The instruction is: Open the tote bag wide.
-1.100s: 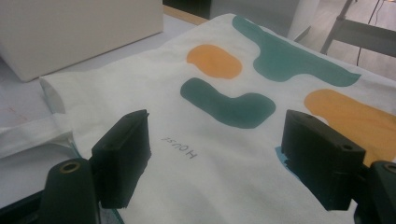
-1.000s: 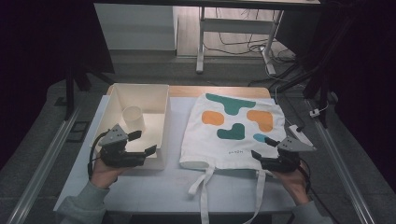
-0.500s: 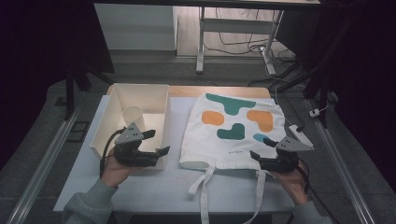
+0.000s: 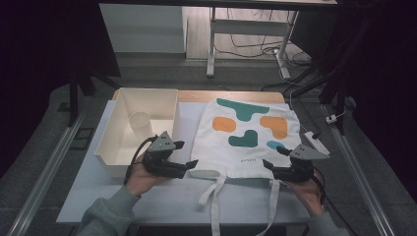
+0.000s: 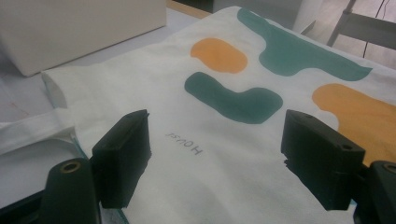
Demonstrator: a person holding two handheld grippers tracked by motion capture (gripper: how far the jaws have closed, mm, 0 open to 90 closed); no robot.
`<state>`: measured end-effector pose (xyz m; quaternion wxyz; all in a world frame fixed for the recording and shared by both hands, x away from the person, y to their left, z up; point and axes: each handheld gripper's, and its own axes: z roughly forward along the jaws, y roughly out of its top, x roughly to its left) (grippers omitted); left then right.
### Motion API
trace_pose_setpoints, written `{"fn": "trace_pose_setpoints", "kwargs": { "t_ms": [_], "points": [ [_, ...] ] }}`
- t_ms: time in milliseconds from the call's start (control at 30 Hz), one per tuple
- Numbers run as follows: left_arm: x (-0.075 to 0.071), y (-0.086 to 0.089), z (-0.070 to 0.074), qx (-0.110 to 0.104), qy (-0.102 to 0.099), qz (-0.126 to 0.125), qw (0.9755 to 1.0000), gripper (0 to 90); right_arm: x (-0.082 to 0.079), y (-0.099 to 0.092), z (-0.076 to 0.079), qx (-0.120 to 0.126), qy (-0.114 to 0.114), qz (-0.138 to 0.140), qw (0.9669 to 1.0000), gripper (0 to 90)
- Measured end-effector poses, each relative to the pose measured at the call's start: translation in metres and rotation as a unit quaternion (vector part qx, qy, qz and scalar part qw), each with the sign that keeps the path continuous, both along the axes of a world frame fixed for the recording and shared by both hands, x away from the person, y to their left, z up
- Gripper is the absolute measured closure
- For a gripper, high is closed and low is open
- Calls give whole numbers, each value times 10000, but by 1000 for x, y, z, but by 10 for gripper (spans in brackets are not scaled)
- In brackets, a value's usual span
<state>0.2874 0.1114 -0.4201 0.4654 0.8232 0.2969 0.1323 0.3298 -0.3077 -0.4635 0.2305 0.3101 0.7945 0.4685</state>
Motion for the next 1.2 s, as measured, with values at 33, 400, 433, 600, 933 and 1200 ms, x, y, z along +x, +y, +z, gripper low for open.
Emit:
{"fn": "trace_pose_setpoints", "kwargs": {
  "t_ms": [33,400,433,600,933,1200],
  "points": [
    [0,0,0,0,0,0,10000,231,0,0,0,-1,-1,8,10000,240],
    [-10,-22,-5,216,-224,-165,9994,257,1,1,-2,-35,28,17,10000,241],
    [-10,-24,-5,240,-206,-187,9993,256,1,1,-3,-48,41,14,10000,241],
    [-11,-37,-13,429,-135,-292,9986,254,0,2,-3,-38,36,18,10000,241],
    [-13,-68,-33,804,36,-624,9948,249,1,3,-5,-68,63,40,9999,241],
    [0,-87,-57,942,422,-680,9923,249,1,5,-7,-106,100,88,9999,241]
  ]
}}
